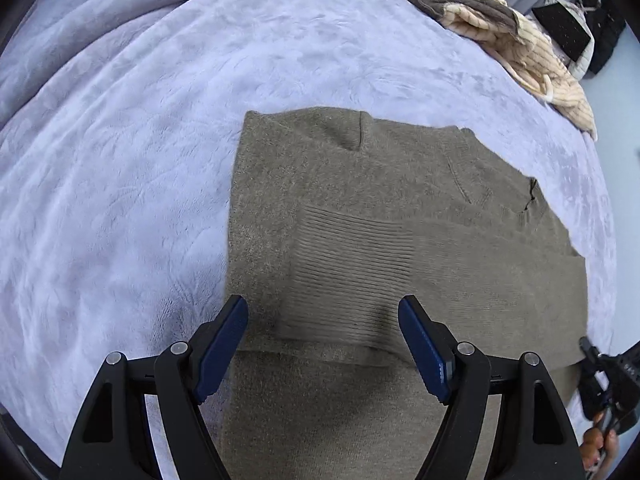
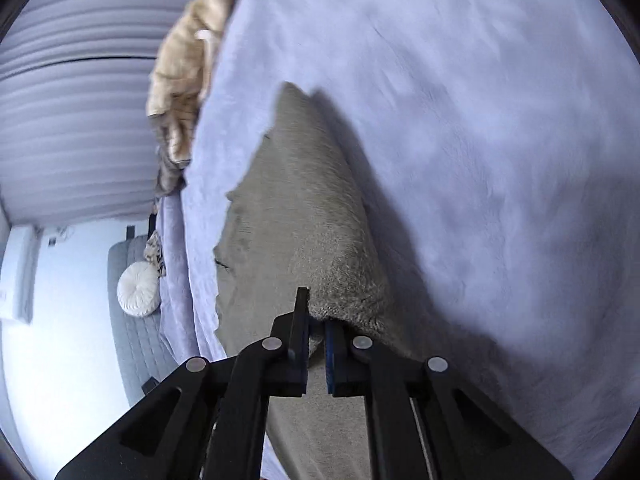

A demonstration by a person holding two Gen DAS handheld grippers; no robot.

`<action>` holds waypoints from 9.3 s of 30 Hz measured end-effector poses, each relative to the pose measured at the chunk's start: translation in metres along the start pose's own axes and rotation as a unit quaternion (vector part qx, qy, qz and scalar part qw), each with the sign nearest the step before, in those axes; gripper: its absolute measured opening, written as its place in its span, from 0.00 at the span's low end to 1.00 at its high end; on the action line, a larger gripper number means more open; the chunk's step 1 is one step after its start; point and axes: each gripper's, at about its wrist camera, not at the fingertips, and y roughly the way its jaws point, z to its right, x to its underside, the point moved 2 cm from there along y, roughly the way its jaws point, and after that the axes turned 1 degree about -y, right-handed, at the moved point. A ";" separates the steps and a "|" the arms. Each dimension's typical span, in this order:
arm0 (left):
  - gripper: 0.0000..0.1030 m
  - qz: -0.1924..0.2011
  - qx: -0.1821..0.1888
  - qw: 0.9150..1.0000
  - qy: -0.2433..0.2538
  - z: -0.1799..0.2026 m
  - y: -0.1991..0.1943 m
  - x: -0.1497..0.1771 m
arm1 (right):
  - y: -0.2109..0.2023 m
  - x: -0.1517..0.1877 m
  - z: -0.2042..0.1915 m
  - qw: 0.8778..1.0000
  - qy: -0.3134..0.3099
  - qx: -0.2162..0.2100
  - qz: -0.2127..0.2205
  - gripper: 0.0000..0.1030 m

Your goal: Fold small clothes

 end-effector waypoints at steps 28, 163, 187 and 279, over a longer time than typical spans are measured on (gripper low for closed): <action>0.11 -0.010 -0.090 0.996 -0.026 -0.012 0.016 -0.001 | 0.021 -0.023 0.018 0.971 -0.143 0.169 -0.093 0.17; 0.11 -0.270 0.118 0.948 0.123 -0.034 -0.133 0.229 | -0.058 0.224 0.122 0.959 0.014 0.107 -0.262 0.51; 0.11 0.010 0.198 0.976 0.092 0.039 -0.120 -0.012 | -0.012 0.014 -0.108 0.984 -0.034 -0.147 -0.097 0.12; 0.08 -0.084 0.199 0.966 0.145 -0.035 -0.052 0.060 | 0.095 0.166 -0.072 0.986 -0.023 -0.008 -0.163 0.08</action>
